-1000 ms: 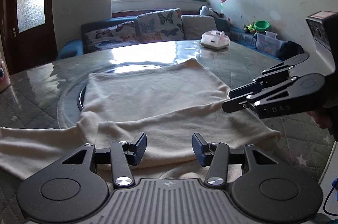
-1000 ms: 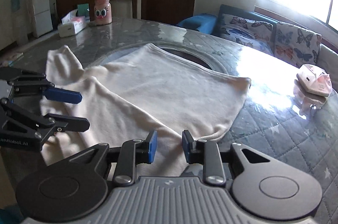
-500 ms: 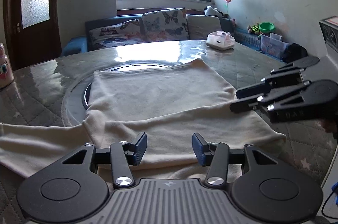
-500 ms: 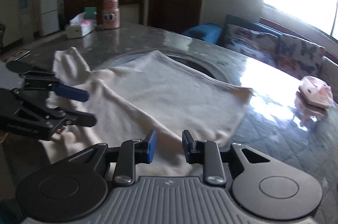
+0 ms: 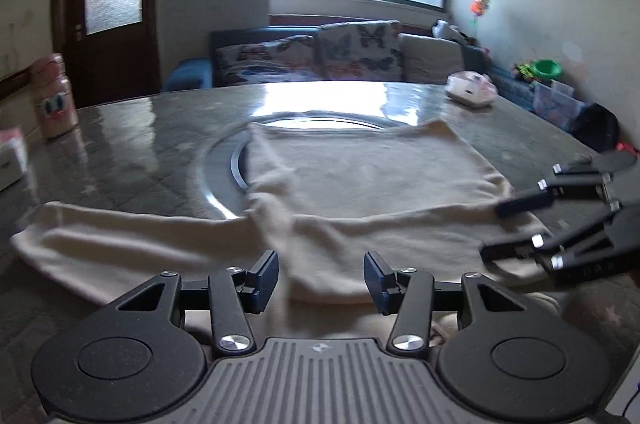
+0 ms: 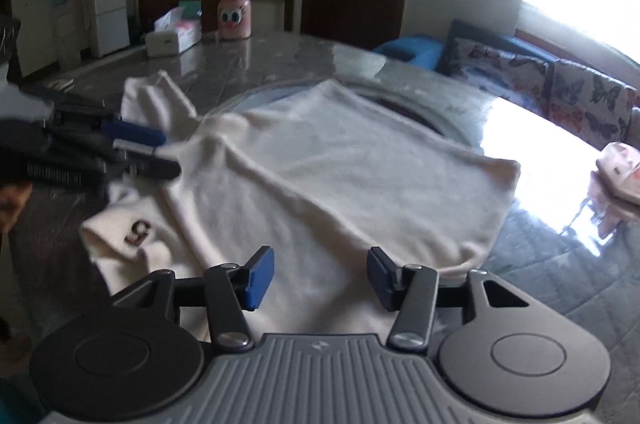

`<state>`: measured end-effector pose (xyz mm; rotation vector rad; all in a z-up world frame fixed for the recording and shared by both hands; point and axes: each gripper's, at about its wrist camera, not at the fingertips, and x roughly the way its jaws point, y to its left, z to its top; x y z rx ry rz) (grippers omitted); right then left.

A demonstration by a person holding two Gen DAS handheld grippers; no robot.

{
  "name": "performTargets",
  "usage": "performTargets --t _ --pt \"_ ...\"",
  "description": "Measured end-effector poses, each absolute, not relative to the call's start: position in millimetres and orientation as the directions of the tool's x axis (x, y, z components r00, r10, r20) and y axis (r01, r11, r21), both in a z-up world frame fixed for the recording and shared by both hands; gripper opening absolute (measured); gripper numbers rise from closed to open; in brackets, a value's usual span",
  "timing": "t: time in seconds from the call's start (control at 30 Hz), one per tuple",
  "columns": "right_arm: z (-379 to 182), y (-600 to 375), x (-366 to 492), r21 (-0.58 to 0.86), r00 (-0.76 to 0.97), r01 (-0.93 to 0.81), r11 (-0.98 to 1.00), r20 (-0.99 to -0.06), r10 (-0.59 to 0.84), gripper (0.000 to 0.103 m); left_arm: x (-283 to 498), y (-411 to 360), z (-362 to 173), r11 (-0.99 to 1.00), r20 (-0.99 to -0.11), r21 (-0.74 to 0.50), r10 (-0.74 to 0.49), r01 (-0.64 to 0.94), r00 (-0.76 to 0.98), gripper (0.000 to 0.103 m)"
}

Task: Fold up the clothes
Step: 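Move the open left tool to the other sleeve end, then grasp the sleeve with the left tool, fold it across the body, release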

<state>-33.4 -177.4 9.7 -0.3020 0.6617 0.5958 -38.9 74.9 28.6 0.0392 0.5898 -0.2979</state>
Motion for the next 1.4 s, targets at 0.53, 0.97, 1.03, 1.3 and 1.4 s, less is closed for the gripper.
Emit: performTargets --t 0.53,0.97,1.03,1.3,1.4 --pt "8 -171 -35 -0.075 0.610 -0.622 0.779 -0.670 0.423 0.057 11 201 29 0.957 -0.550 0.048 0.264 -0.286 0.792 0.050" --pt "10 -169 -38 -0.075 0.610 -0.630 0.773 -0.664 0.433 0.057 43 225 14 0.923 -0.576 0.050 0.339 -0.382 0.744 0.011" --pt "11 -171 -39 -0.076 0.615 -0.628 0.775 -0.658 0.434 0.057 43 224 14 0.927 -0.564 0.037 0.328 -0.373 0.758 0.006" --pt "18 -181 -42 -0.066 0.641 -0.607 0.792 -0.630 0.438 0.057 26 202 49 0.963 -0.473 -0.037 0.218 -0.267 0.854 0.004" --pt "21 -188 -44 -0.059 0.654 -0.592 0.804 -0.619 0.436 0.057 13 175 71 0.986 -0.423 -0.055 0.120 -0.158 0.898 0.004"
